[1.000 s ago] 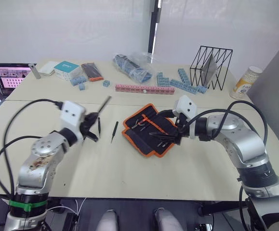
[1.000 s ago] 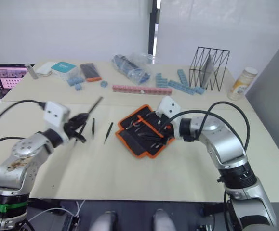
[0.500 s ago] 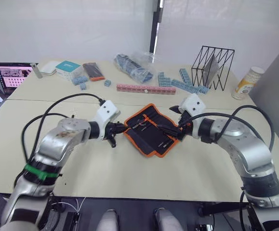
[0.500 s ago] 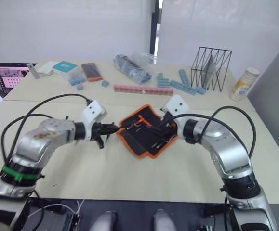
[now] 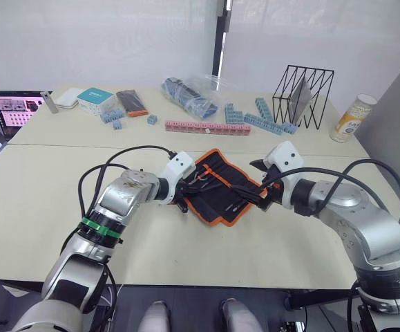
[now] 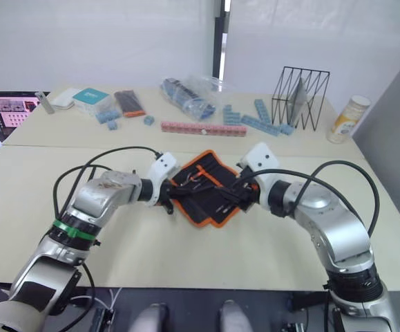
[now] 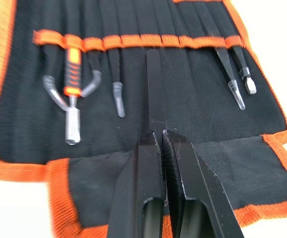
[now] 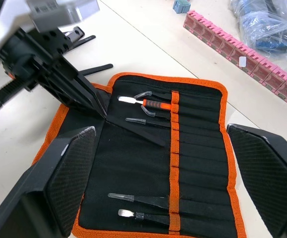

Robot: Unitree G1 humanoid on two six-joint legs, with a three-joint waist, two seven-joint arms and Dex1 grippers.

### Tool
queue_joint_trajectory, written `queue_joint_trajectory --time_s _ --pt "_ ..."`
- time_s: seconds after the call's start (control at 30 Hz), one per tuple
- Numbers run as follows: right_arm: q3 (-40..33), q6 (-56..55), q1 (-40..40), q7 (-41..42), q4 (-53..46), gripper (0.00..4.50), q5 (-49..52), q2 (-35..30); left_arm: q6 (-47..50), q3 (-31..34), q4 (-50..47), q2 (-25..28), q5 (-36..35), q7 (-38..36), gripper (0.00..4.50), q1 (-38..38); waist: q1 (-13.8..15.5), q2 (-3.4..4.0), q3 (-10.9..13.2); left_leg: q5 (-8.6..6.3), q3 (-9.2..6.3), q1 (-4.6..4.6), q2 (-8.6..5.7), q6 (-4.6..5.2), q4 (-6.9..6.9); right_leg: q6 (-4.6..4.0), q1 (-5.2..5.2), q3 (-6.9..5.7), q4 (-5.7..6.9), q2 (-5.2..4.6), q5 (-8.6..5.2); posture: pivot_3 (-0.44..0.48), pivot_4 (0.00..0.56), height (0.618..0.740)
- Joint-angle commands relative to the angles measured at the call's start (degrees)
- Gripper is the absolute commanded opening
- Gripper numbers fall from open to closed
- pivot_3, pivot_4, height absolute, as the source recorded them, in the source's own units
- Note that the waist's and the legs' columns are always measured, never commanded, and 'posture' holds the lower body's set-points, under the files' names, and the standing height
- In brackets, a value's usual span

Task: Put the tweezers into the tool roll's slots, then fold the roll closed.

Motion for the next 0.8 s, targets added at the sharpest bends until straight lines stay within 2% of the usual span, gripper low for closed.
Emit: queue_joint_trajectory --time_s 0.03,0.27,0.53,0.7,0.73,0.8 --pt "-1.7 -0.5 0.1 -0.6 -1.6 4.5 0.4 -0.4 -1.9 1.0 0.9 -1.4 2.1 1.9 0.01 -2.1 0.0 0.0 0.0 0.0 0.0 0.0 0.0 0.0 -0.01 0.0 0.0 0.0 0.0 0.0 0.0 0.0 0.15 0.74" --pt "-0.9 -1.4 0.6 -0.1 -0.7 4.5 0.3 -0.5 -1.9 1.7 1.8 -3.5 3.7 3.9 0.01 -2.2 0.0 0.0 0.0 0.0 -0.01 0.0 0.0 0.0 0.0 0.02 0.0 0.0 0.01 0.0 0.01 0.0 0.15 0.74" --pt "-0.2 -1.5 0.8 0.4 1.9 4.5 -0.2 -0.5 -0.4 2.0 -1.3 -2.2 4.0 3.1 0.01 -1.3 0.0 0.0 0.0 0.0 0.0 0.01 0.0 0.0 0.0 0.03 0.01 0.01 0.01 0.0 0.02 0.0 0.15 0.74" --pt "-2.2 -2.3 0.8 0.1 7.2 4.5 0.6 1.2 1.9 2.3 -4.7 -1.2 3.1 2.3 0.01 -0.9 0.0 0.0 0.0 0.0 -0.01 0.01 0.0 0.0 0.01 0.03 0.02 0.0 0.02 0.0 0.02 0.0 0.15 0.74" --pt "-2.0 -3.8 0.8 0.2 9.3 4.0 -0.1 1.4 2.2 2.4 -5.1 -1.1 3.1 2.3 0.0 -0.9 0.0 0.0 0.0 0.0 -0.01 0.01 -0.01 0.0 0.01 0.03 0.02 0.0 0.02 0.0 0.02 0.0 0.15 0.74" --pt "-0.9 -7.1 0.5 0.6 14.0 3.44 -1.9 1.8 2.8 2.7 -5.9 -0.8 3.1 2.5 0.0 -0.8 0.0 0.0 0.0 0.0 -0.02 0.01 -0.01 0.0 0.01 0.03 0.03 0.0 0.02 0.0 0.02 0.0 0.15 0.74"
